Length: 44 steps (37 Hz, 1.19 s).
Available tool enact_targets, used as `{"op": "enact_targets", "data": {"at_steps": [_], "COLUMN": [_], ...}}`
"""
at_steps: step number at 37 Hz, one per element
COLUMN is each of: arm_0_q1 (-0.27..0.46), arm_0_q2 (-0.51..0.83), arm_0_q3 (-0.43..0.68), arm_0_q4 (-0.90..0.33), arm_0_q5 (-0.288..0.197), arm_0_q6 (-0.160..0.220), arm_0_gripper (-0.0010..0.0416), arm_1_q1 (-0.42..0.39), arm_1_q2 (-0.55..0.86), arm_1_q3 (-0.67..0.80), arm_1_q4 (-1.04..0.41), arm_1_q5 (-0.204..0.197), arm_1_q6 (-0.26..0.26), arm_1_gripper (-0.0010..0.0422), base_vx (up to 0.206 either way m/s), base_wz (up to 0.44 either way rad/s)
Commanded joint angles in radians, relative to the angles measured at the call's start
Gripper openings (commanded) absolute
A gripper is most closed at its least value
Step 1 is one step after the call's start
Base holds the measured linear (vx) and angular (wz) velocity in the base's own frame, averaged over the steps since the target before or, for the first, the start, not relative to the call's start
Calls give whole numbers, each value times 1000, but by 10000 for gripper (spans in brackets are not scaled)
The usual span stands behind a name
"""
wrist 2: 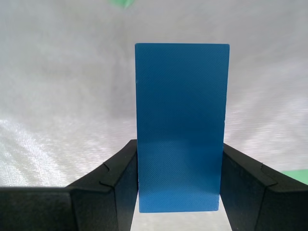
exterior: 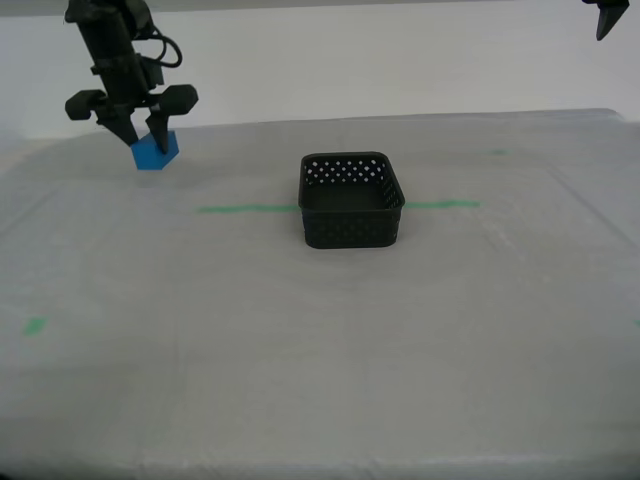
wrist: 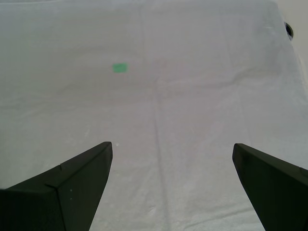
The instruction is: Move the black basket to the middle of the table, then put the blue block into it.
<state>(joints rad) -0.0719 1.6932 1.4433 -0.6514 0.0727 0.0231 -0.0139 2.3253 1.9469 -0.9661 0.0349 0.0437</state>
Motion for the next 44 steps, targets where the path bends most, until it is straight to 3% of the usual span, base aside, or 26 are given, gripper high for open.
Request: {"op": "enact_targets", "data": {"at_steps": [1, 17, 44], "arm_0_q1": [1, 1, 1], "arm_0_q2": [0, 0, 0], "arm_0_q3": [1, 1, 1], "arm_0_q4": [0, 0, 0], "arm_0_q5": [0, 0, 0], "arm_0_q6": [0, 0, 0], "arm_0_gripper": [350, 351, 350], "arm_1_q1": [-28, -183, -526], "arm_1_q2": [-37, -138, -139], "arm_1_q3": [1, 1, 1], "arm_1_q4": [-8, -53, -21], "arm_1_q5": [-1, 0, 3], "arm_1_q6": [-17, -76, -130], "arm_1_gripper": [6, 6, 7], "base_vx": [0, 0, 0], "base_wz": [0, 0, 0]}}
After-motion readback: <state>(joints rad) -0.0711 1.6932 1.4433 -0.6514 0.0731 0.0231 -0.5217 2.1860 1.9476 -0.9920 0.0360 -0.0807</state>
